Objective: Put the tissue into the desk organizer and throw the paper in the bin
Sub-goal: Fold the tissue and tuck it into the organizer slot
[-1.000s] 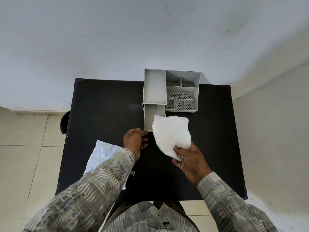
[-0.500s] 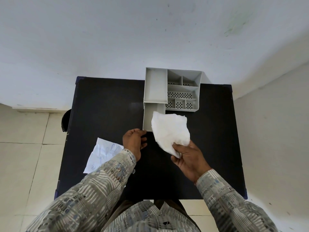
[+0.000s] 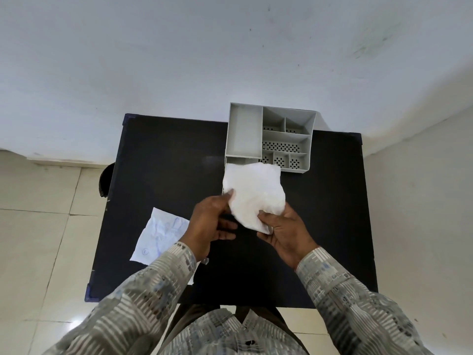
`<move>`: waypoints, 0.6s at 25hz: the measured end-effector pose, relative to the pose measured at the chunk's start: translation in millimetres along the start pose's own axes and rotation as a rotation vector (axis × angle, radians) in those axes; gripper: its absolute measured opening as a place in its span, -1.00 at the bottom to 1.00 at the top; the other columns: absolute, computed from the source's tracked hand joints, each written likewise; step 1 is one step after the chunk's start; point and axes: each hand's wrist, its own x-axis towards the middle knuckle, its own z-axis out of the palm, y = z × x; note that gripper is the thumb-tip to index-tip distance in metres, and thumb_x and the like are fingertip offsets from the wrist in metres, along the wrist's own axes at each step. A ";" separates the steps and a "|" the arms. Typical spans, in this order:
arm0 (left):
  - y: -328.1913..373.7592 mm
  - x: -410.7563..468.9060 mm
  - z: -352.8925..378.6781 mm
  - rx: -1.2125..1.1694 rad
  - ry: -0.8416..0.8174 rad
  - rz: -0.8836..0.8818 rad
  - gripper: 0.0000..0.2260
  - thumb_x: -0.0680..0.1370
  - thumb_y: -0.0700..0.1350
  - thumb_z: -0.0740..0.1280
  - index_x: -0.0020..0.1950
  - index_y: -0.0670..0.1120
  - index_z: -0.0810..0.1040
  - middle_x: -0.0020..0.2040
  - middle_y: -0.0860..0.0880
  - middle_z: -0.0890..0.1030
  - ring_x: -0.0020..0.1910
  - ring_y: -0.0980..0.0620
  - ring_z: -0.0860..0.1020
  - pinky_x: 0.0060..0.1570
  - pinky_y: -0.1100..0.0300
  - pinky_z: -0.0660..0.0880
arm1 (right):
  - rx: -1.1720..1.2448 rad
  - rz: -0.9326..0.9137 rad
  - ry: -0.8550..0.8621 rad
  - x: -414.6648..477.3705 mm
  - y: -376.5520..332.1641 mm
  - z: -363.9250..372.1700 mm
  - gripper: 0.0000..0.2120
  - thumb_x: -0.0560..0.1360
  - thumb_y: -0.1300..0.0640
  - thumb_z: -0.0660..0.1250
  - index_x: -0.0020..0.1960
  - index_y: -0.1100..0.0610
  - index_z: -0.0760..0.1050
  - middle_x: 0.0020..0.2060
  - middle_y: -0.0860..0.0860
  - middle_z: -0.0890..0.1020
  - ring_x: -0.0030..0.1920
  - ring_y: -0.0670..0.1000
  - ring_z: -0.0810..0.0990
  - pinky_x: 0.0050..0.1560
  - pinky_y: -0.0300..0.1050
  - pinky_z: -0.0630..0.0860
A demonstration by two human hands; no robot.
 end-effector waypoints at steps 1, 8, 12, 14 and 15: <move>-0.8 -3.1 1.3 0.097 -0.033 0.060 -0.64 0.56 0.03 0.53 0.24 -0.16 0.64 0.01 -0.14 0.74 -0.17 -0.08 0.71 -0.10 -0.12 0.73 | -0.061 -0.014 -0.017 0.8 0.1 3.8 -0.58 0.61 0.29 0.39 0.41 -0.01 0.50 0.28 0.07 0.69 0.21 0.16 0.70 -0.16 -0.03 0.69; -9.6 -1.4 1.5 0.687 0.280 0.470 -0.44 0.38 -0.14 0.63 0.23 0.04 0.40 -0.10 0.11 0.63 -0.14 0.01 0.67 -0.05 0.05 0.64 | -0.871 -0.397 0.175 8.1 16.0 9.4 -0.26 0.53 0.20 0.46 0.61 -0.15 0.24 0.34 -0.09 0.51 0.28 -0.05 0.53 0.38 -0.05 0.53; -14.9 -3.2 4.9 0.936 0.309 0.693 -0.73 0.43 -0.15 0.58 0.08 -0.03 0.65 0.05 0.02 0.62 -0.18 -0.01 0.60 0.04 0.02 0.62 | -1.074 -0.608 0.165 8.6 20.3 12.2 -0.52 0.55 0.21 0.40 0.44 -0.02 0.47 0.38 0.02 0.57 0.28 0.04 0.59 0.37 0.04 0.57; -12.7 0.3 7.3 0.966 0.322 0.708 -0.75 0.47 -0.14 0.56 0.14 -0.08 0.74 0.17 -0.05 0.66 -0.07 -0.08 0.70 0.13 -0.01 0.64 | -1.139 -0.647 0.193 11.2 17.9 15.2 -0.69 0.57 0.22 0.38 0.30 0.07 0.58 0.32 0.05 0.61 0.25 0.07 0.62 0.32 -0.04 0.57; -10.7 2.3 9.0 0.977 0.325 0.703 -0.72 0.50 -0.12 0.54 0.20 -0.12 0.74 0.21 -0.07 0.66 0.00 -0.11 0.71 0.16 -0.02 0.61 | -1.160 -0.642 0.200 13.7 17.0 17.1 -0.72 0.58 0.22 0.37 0.28 0.10 0.60 0.31 0.06 0.62 0.24 0.09 0.63 0.30 -0.05 0.54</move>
